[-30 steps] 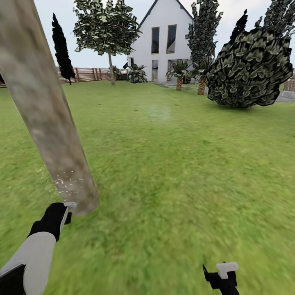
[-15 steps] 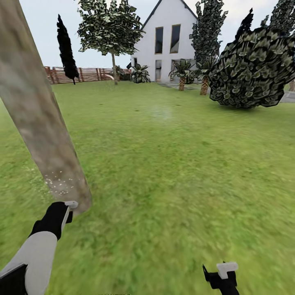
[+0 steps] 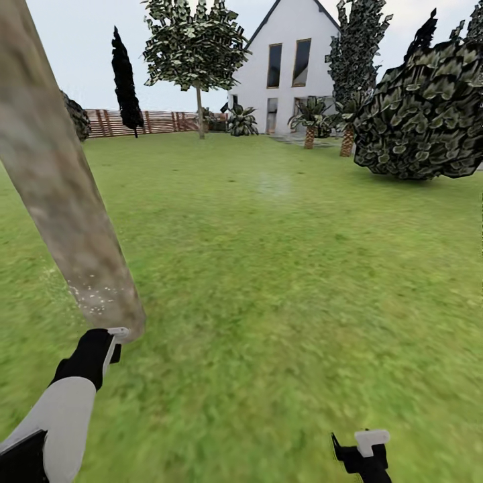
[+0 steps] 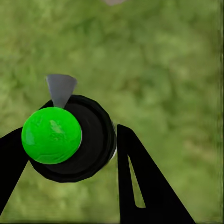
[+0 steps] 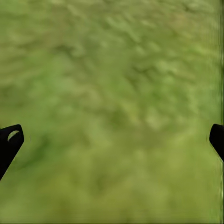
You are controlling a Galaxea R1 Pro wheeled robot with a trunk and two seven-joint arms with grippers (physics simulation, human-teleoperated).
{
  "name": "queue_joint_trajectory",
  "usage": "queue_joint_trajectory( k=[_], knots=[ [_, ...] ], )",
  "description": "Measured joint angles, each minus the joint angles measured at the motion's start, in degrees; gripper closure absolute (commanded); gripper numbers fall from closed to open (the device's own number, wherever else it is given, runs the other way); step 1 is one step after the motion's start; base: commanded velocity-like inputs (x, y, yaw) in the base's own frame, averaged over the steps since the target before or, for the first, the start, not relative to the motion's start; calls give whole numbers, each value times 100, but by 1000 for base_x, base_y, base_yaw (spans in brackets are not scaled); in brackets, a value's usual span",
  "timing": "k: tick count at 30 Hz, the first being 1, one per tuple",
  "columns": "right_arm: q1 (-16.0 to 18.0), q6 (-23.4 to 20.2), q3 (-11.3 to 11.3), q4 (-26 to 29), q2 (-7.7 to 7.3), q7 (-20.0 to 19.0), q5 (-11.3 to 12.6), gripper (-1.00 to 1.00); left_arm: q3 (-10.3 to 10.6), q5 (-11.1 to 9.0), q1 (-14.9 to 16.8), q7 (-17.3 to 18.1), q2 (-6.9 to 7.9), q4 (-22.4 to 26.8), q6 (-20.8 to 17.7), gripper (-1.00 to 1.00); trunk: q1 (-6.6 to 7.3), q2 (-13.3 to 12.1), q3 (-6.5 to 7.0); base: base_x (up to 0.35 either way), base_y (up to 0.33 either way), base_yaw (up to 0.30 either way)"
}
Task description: In the garden, pick up the pesticide atomizer on the floor and spray pesticide onto both trees until each tree trunk is fully covered.
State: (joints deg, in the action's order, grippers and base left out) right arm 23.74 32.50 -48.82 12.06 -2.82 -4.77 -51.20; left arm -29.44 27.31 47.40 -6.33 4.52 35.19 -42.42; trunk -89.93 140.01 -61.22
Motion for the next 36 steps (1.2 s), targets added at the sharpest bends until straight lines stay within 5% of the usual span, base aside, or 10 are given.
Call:
queue_joint_trajectory(
  k=[8, 36],
  knots=[
    [0, 0, 0, -2, 0, 0, 0, -100, -6, -2, 2, 0, -1, 3, -2, 100, 3, 0, 0, 210, -192, 31],
    [1, -2, 0, -1, 0, 0, 0, -100, 17, 8, -60, -18, 34, -4, 12, 100, 2, 0, 0, 190, -123, 246]
  ],
)
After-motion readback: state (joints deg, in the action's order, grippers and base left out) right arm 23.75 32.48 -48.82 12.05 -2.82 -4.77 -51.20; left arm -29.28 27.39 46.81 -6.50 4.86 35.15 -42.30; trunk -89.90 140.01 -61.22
